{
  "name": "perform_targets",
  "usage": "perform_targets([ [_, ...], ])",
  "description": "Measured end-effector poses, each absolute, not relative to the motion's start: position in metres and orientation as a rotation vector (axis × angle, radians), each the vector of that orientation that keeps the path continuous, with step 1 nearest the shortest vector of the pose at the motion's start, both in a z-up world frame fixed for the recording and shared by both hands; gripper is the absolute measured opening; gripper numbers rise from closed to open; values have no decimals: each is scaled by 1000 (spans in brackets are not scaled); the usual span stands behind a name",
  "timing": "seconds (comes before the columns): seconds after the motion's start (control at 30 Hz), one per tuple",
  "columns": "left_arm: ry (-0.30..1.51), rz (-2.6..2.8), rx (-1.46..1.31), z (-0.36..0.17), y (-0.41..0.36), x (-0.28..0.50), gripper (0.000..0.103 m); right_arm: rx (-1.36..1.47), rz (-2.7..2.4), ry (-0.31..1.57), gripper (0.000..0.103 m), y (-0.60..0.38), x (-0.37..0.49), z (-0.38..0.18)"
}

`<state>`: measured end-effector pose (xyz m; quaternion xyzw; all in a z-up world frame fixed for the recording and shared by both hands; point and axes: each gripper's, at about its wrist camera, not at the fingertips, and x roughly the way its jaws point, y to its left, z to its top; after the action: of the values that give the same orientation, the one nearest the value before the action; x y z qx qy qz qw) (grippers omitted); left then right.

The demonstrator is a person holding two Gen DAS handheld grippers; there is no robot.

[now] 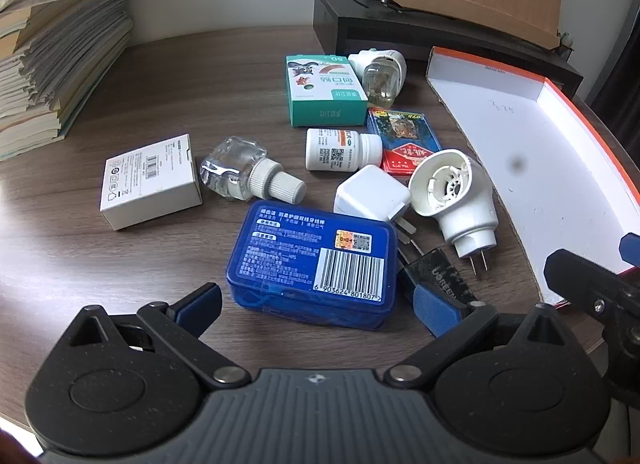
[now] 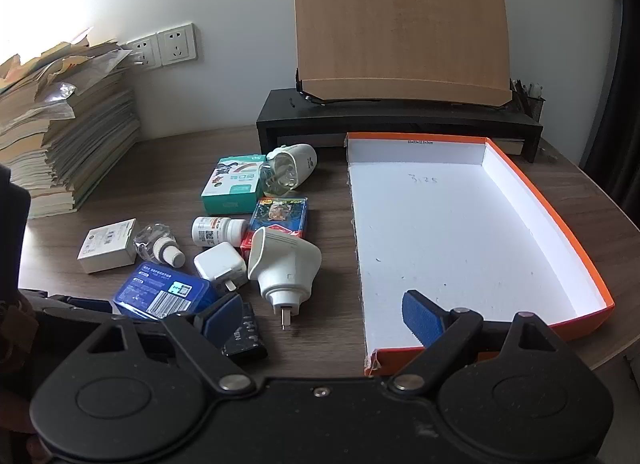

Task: Organize rigid objects
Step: 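Grasp the blue case with the left tool while the right tool grasps the white heater, then lift the blue case with the left tool while the right tool releases the heater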

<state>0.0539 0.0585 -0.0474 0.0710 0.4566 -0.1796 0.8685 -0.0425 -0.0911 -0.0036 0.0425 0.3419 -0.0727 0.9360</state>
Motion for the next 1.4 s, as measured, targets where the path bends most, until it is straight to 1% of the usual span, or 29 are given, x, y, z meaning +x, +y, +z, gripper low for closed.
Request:
perform_targets([
  [0.63,966,-364,162,-59,60,69,103,102,-133,708,102,-91,-32,-14],
  [0.83,961,-377,160,-63,61,76,103,79,-78,729,102,-93,-4,-25],
  [1.07,913,-407,188,-69,60,80,103,180,-13,828,102,-103,38,-54],
  [1.13,885,-433,204,-68,59,78,96,199,-2,844,102,-104,46,-61],
  [1.17,874,-441,216,-68,58,77,95,207,4,840,101,-103,48,-62],
  [1.2,870,-449,219,-68,58,77,94,213,9,839,95,-104,51,-64],
  [1.23,867,-454,216,-68,59,77,94,223,19,843,89,-105,53,-65],
  [1.27,862,-459,214,-68,60,76,94,234,36,847,77,-106,55,-65],
  [1.3,858,-460,206,-69,62,76,94,230,42,843,73,-106,55,-64],
  [1.4,855,-452,190,-66,67,75,94,211,39,849,73,-106,56,-62],
])
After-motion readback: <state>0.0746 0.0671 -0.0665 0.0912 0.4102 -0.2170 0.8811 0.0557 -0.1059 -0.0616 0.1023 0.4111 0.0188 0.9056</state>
